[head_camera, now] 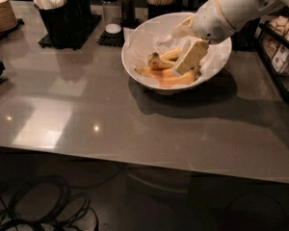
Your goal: Pick banana from white bowl
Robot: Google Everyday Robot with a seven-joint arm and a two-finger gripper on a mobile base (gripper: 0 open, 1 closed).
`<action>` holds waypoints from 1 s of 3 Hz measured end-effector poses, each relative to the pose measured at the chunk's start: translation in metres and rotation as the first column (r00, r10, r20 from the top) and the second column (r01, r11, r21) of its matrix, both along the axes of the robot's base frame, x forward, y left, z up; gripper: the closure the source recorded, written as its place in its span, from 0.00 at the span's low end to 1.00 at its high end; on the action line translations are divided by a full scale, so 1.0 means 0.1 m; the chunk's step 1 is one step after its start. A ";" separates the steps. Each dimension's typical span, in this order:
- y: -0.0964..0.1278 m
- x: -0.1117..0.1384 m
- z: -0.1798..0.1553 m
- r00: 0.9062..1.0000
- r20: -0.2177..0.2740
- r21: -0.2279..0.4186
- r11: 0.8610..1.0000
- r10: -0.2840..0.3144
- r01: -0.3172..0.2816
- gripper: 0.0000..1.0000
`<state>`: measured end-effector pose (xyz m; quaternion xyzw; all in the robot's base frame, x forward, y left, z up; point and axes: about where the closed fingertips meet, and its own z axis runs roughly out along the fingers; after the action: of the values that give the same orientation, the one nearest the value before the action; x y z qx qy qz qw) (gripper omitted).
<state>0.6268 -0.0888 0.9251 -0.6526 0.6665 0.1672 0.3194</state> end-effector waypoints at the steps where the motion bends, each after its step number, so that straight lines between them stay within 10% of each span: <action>1: 0.16 0.12 -0.10 0.999 -0.023 -0.002 0.999 0.040 -0.040 0.10; 3: 0.42 0.36 -0.36 0.991 -0.048 0.005 0.992 0.123 -0.123 0.09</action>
Offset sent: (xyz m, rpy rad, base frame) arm 0.0452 0.0508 -0.0344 -0.0042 0.0598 0.1583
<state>0.6624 -0.0466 0.8893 -0.6878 0.6324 0.2029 0.2928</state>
